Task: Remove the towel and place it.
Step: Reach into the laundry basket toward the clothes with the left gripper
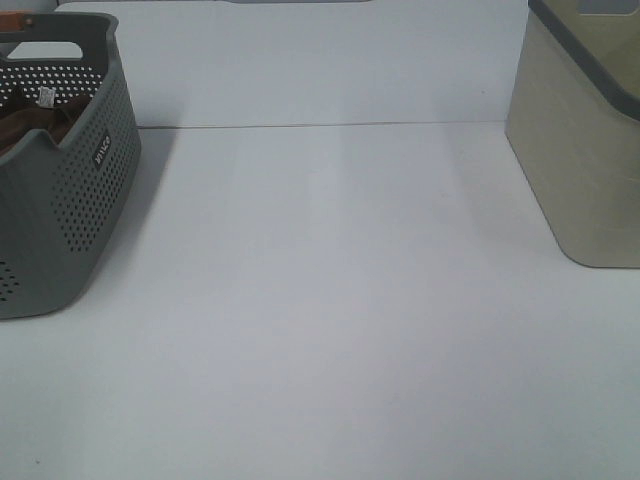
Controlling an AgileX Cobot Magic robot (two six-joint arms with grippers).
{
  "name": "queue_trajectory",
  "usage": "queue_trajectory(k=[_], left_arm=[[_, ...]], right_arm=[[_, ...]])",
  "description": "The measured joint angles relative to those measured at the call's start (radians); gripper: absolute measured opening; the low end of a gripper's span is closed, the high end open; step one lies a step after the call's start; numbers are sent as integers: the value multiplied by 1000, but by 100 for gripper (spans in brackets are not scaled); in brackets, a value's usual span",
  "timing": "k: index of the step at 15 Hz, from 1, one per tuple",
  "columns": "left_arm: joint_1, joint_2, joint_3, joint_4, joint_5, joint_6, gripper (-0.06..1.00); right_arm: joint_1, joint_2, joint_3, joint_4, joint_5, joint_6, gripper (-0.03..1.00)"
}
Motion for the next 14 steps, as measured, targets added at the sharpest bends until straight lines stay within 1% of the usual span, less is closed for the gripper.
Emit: queue_trajectory(k=[7,9,11,12,13,14], left_arm=[[0,0,0,0,0,0,68],[0,0,-6,6,-10,0,65],[0,20,-30,27,-74,0,63],[0,53,-43,49,-126,-1,62],[0,98,-47,75,-183,-27,62],[0,166,-47,114,-251,-81,62]], right_arm=[[0,0,0,0,0,0,69],[0,0,0,0,0,0,69],[0,0,0,0,0,0,69],[0,0,0,0,0,0,69],[0,0,0,0,0,0,69],[0,0,0,0,0,0,69]])
